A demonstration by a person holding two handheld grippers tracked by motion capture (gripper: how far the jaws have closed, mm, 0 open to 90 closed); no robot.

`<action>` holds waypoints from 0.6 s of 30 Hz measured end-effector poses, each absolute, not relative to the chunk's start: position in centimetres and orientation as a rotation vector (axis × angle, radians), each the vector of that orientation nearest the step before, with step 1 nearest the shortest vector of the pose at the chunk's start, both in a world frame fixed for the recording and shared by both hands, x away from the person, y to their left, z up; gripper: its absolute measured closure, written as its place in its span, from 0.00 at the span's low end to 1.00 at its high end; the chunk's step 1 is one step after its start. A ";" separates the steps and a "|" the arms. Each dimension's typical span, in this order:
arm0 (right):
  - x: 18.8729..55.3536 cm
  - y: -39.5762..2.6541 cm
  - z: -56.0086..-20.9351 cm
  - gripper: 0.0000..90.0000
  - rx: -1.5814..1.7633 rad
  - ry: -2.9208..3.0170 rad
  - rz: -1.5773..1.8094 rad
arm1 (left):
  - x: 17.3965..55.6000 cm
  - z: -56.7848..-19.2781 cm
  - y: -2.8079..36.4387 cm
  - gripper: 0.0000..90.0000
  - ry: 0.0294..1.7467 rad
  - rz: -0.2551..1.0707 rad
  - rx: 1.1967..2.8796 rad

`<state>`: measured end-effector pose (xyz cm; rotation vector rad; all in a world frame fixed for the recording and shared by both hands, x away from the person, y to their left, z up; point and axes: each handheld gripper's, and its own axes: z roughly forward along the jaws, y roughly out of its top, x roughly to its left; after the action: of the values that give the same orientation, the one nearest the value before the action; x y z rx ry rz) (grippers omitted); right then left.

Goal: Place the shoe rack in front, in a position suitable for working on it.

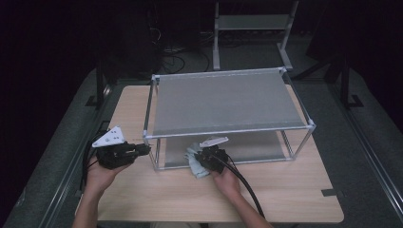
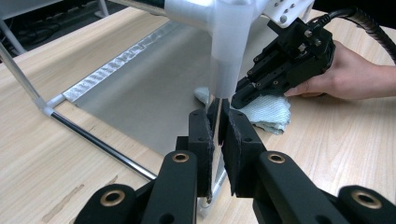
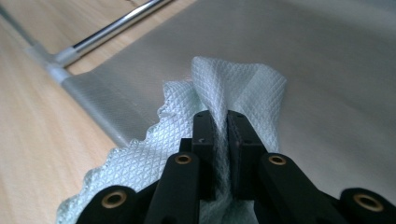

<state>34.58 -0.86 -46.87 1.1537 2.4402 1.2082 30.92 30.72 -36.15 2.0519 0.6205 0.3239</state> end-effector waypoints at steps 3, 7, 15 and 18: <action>34.9 -2.7 -46.9 0.91 1.126 2.413 1.165 | 31.0 -36.1 30.7 0.91 0.620 0.325 2.054; 34.9 -3.8 -47.2 0.91 1.153 2.375 1.179 | 31.0 -36.2 30.7 0.91 0.627 0.330 2.050; 34.7 -4.8 -47.0 0.91 1.124 2.385 1.127 | 31.0 -36.1 30.9 0.91 0.635 0.334 2.051; 34.9 -5.5 -46.9 0.91 1.190 2.362 1.140 | 31.1 -36.1 30.9 0.91 0.639 0.338 2.049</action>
<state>34.90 -5.52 -46.93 1.1902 2.3617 1.1397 31.07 30.91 -36.13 2.0490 0.6388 0.3383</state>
